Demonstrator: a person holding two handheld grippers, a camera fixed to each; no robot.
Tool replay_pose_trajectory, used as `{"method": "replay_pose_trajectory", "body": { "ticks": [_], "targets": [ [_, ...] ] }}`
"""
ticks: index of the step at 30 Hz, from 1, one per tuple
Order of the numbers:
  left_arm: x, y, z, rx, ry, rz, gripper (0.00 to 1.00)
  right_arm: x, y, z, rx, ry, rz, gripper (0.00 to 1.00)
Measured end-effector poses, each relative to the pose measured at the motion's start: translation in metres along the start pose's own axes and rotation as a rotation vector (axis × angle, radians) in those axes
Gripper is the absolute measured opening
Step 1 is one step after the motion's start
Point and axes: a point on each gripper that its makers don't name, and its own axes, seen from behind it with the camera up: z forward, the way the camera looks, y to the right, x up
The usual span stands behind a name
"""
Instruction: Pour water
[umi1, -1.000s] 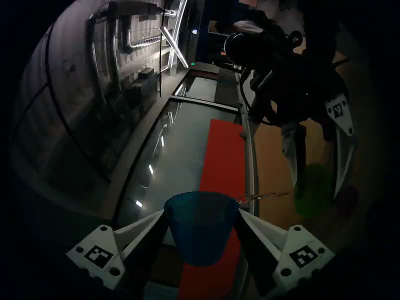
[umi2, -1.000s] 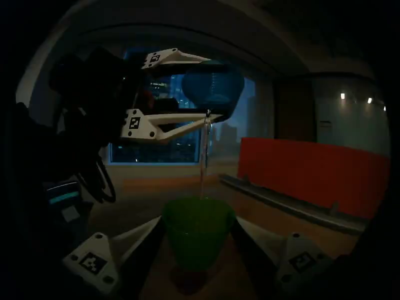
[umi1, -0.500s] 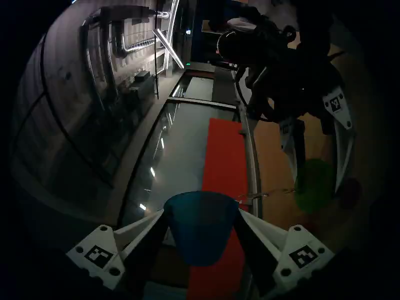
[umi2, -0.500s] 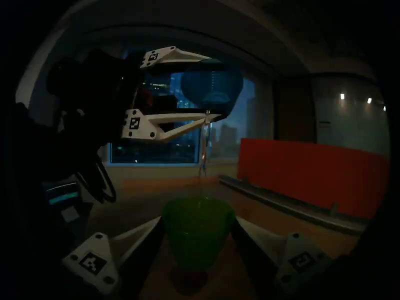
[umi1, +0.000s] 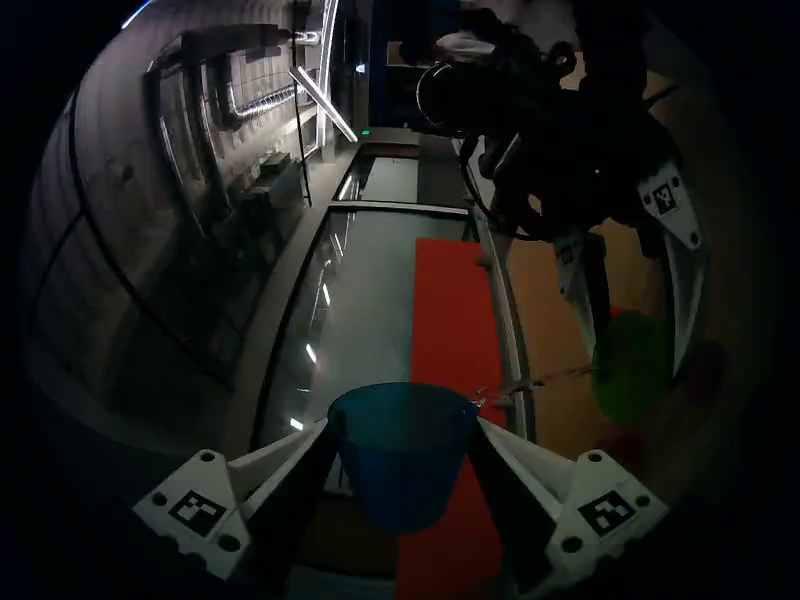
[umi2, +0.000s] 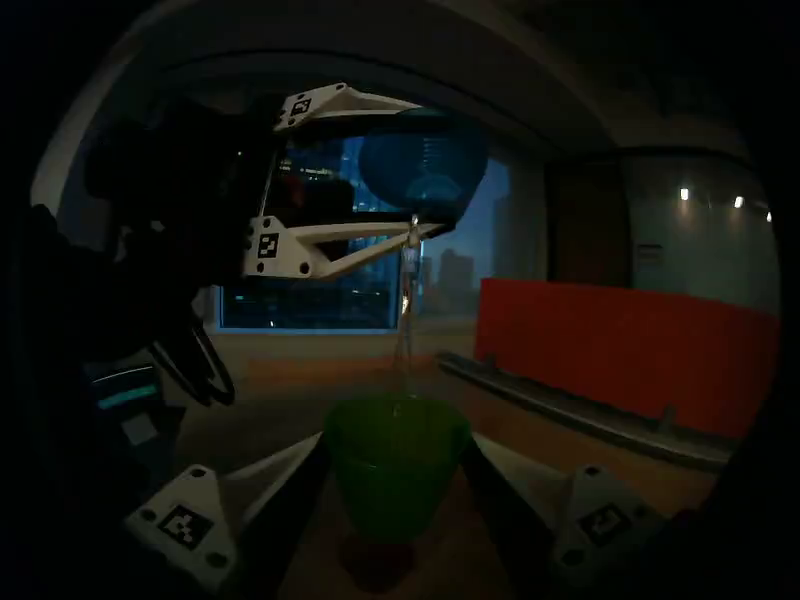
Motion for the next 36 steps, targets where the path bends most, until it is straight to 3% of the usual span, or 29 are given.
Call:
{"method": "replay_pose_trajectory", "body": {
  "ticks": [18,27,36],
  "targets": [
    [0.009,0.004,-0.005,-0.011,0.0,0.108,0.86,0.0,0.002,0.0,-0.005,0.003,0.0,1.0],
    [0.011,0.004,-0.008,-0.009,0.001,0.123,0.86,0.0,0.002,0.0,-0.006,0.003,0.001,1.0],
    [0.01,0.002,-0.004,-0.009,0.007,0.106,0.86,0.001,0.004,0.0,-0.008,0.005,0.003,1.0]
  ]
}}
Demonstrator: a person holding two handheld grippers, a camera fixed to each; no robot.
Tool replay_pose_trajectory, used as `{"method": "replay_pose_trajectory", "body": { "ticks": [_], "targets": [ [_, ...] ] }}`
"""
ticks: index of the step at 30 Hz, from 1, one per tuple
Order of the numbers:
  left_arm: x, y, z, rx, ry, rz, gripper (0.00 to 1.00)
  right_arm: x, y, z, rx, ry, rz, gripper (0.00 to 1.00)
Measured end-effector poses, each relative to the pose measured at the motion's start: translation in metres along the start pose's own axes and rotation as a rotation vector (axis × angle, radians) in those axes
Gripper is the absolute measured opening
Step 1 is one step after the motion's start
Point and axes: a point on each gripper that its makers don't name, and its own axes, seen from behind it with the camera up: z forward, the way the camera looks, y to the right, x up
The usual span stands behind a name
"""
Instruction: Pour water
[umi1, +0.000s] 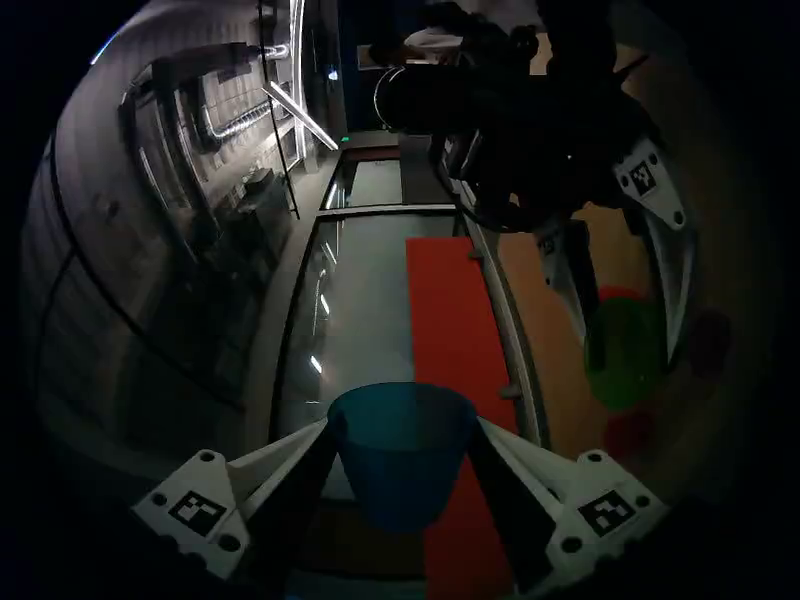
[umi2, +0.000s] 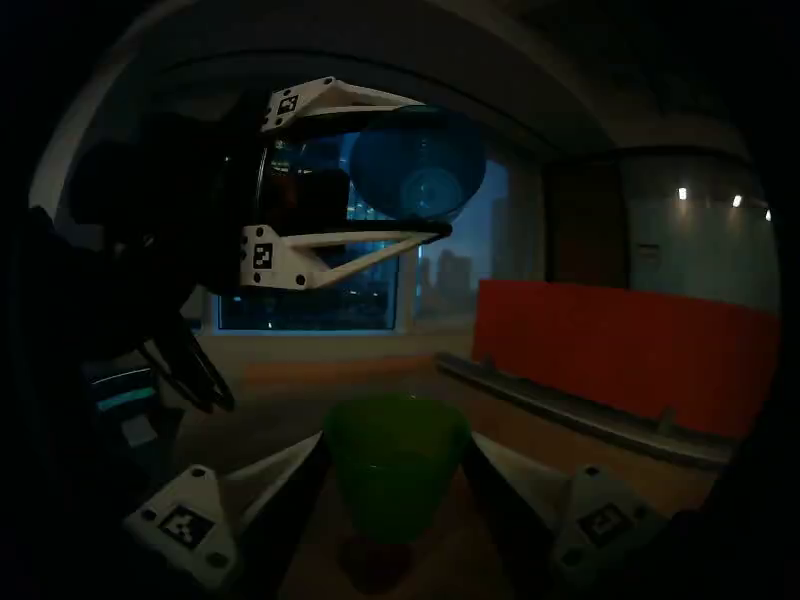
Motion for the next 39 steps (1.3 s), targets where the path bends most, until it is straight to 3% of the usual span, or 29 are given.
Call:
{"method": "replay_pose_trajectory", "body": {
  "ticks": [4,9,21,33,39],
  "targets": [
    [-0.002,0.0,0.002,0.002,0.005,-0.057,0.86,0.0,0.001,0.0,-0.002,0.002,0.001,1.0],
    [-0.008,0.0,0.003,0.014,0.006,-0.174,0.86,0.001,0.003,0.0,-0.008,0.005,0.003,1.0],
    [-0.025,0.005,0.005,0.023,0.003,-0.545,0.86,0.0,0.006,-0.004,-0.02,0.01,0.008,1.0],
    [-0.031,0.002,-0.004,0.035,0.029,-0.762,0.86,0.002,0.005,-0.008,-0.026,0.012,0.003,1.0],
    [-0.04,0.003,-0.003,0.031,0.029,-0.922,0.86,0.002,0.004,-0.009,-0.031,0.011,0.003,1.0]
  ]
}}
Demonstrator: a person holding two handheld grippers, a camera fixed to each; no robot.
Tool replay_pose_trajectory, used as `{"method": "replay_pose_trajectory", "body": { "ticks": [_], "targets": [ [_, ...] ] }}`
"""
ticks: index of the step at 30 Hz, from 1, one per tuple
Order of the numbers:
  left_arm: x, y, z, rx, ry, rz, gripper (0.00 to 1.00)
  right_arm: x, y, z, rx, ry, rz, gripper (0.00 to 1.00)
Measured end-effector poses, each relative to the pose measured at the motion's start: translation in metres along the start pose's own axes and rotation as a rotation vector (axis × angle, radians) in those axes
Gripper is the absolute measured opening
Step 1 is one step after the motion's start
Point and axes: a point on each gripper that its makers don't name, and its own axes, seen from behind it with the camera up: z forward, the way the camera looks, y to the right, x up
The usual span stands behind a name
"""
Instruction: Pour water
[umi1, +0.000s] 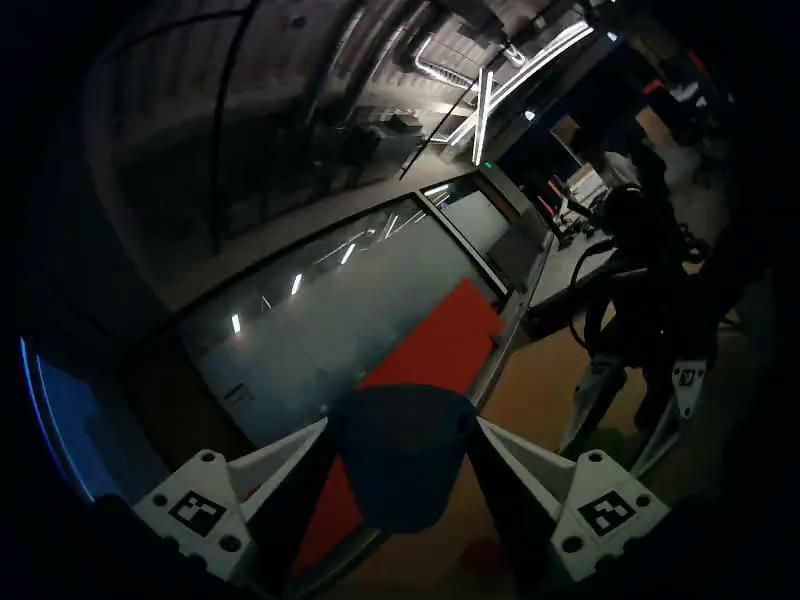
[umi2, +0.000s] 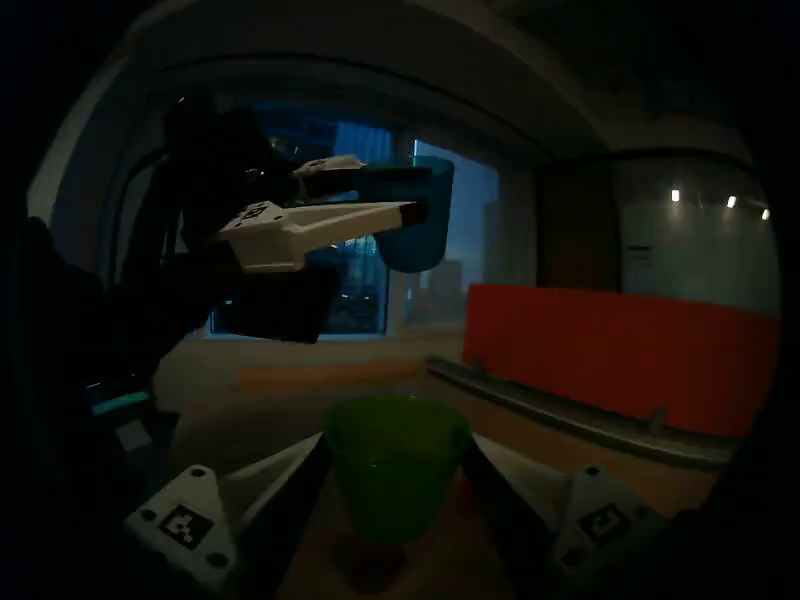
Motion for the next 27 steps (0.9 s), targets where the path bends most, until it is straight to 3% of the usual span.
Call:
{"method": "replay_pose_trajectory", "body": {
  "ticks": [9,17,21,27],
  "targets": [
    [-0.016,-0.017,-0.001,0.015,-0.022,-0.255,0.86,0.007,-0.005,-0.003,-0.009,0.005,-0.005,1.0],
    [-0.028,-0.023,-0.003,0.01,-0.018,-0.469,0.86,0.012,-0.008,-0.004,-0.014,0.007,-0.01,1.0],
    [-0.035,-0.026,-0.003,0.014,-0.022,-0.519,0.86,0.014,-0.009,-0.004,-0.016,0.005,-0.01,1.0],
    [-0.049,-0.026,-0.006,0.029,-0.045,-0.53,0.86,0.015,-0.009,-0.005,-0.022,0.006,-0.011,1.0]
  ]
}}
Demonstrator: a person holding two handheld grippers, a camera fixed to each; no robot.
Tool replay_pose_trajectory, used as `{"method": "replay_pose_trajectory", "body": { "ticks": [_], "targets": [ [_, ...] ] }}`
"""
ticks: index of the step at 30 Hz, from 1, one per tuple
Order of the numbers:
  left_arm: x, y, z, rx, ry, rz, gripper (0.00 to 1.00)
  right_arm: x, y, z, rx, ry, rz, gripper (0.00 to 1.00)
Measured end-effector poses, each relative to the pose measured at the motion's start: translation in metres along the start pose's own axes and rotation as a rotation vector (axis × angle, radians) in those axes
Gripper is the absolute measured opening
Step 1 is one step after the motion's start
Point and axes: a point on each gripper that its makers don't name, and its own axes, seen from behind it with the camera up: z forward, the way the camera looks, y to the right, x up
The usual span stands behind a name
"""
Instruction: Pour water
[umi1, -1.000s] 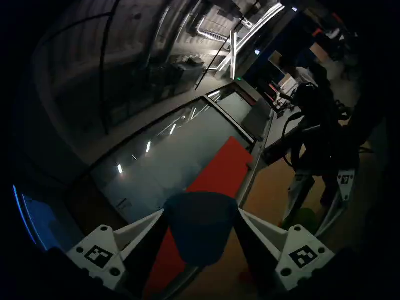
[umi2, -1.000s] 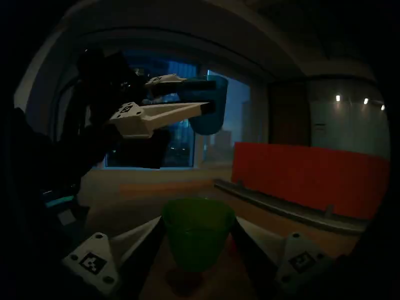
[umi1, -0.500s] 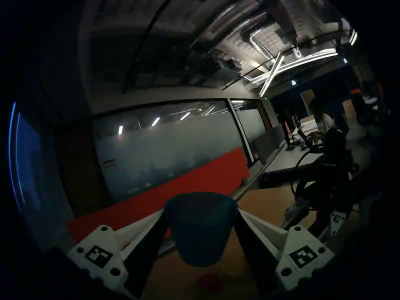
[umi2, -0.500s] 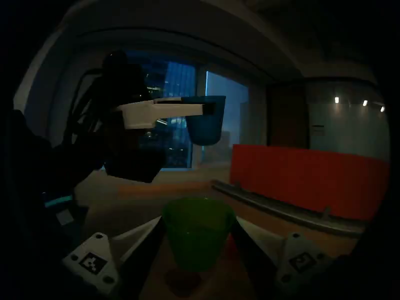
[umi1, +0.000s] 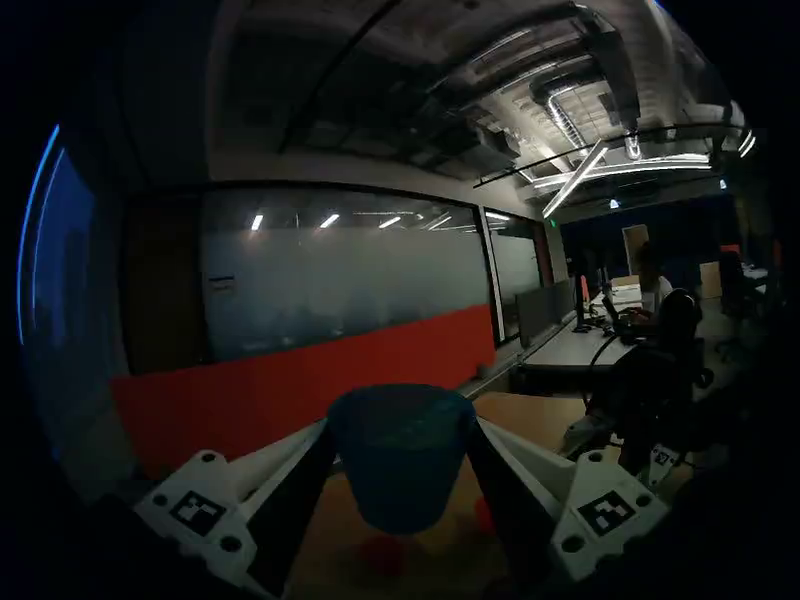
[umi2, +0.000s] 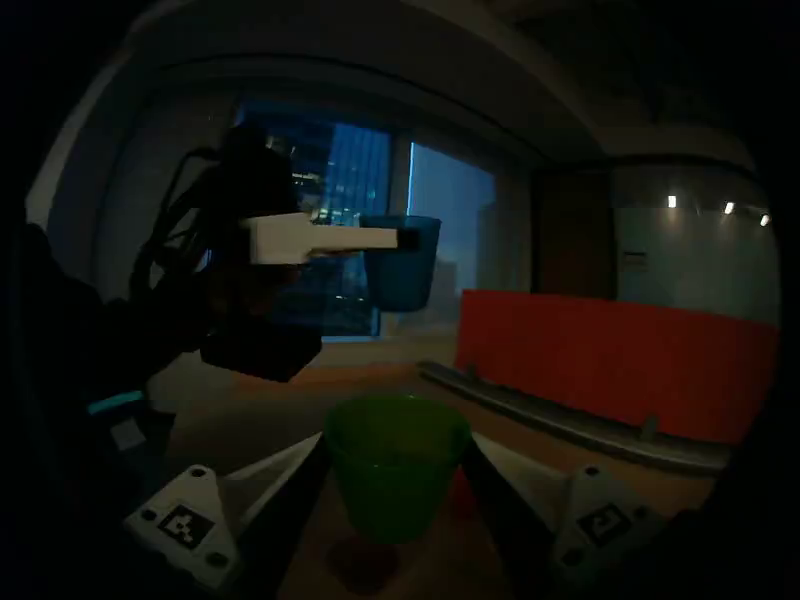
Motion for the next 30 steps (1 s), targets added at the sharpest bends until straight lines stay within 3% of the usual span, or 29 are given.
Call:
{"method": "replay_pose_trajectory", "body": {
  "ticks": [12,30],
  "targets": [
    [-0.027,-0.014,-0.007,0.029,-0.036,-0.043,0.86,-0.002,0.02,-0.013,-0.048,-0.017,0.005,1.0],
    [-0.062,-0.019,-0.015,0.042,-0.074,-0.072,0.86,0.003,0.067,-0.049,-0.152,-0.019,0.031,1.0]
  ]
}}
